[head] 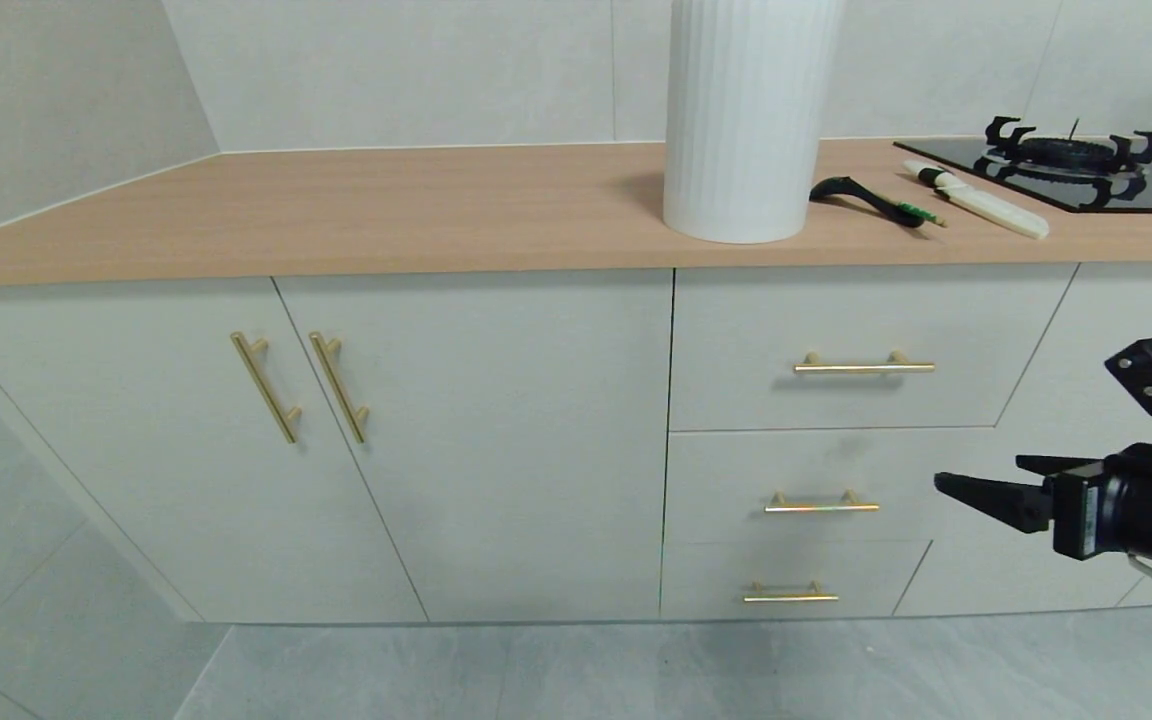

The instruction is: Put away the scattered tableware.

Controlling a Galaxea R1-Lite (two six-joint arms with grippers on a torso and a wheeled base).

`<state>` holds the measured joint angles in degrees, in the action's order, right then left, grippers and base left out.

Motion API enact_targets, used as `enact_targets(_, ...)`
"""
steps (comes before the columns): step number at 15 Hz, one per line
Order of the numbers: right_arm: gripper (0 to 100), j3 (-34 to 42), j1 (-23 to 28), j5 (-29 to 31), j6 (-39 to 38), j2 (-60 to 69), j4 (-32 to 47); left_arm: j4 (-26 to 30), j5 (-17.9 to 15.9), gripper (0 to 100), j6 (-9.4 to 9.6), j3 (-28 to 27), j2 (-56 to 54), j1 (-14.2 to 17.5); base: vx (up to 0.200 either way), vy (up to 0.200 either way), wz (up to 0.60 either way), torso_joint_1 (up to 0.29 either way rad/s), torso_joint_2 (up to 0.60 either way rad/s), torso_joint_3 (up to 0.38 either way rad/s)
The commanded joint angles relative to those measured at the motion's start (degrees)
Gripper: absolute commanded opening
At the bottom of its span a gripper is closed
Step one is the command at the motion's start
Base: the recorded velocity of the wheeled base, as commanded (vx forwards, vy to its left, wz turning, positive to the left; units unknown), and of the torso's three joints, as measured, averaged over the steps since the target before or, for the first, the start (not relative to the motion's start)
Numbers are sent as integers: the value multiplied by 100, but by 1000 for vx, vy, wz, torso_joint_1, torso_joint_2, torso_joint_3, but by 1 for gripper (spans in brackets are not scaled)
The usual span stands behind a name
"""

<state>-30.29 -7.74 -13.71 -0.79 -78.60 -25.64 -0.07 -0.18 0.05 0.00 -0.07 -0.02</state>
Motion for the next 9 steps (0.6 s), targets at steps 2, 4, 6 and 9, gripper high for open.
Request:
enact_targets(2,100,-126,-140,18,-9,-1122,-302,-1,1,100,-5,0,7,2,0,0,0,0,0,0)
enact_targets(4,100,-108,-298,167,9,-1649,-636,-1,1,100,4,0,7,2,0,0,0,0,0,0)
enact_targets(6,100,-100,-368,510,9,-2115,-1013,-1,1,100,4,0,7,2,0,0,0,0,0,0)
enact_targets(9,100,-117,-465,1055,-9,-2845,-1655,-1,1,100,4,0,7,2,0,0,0,0,0,0)
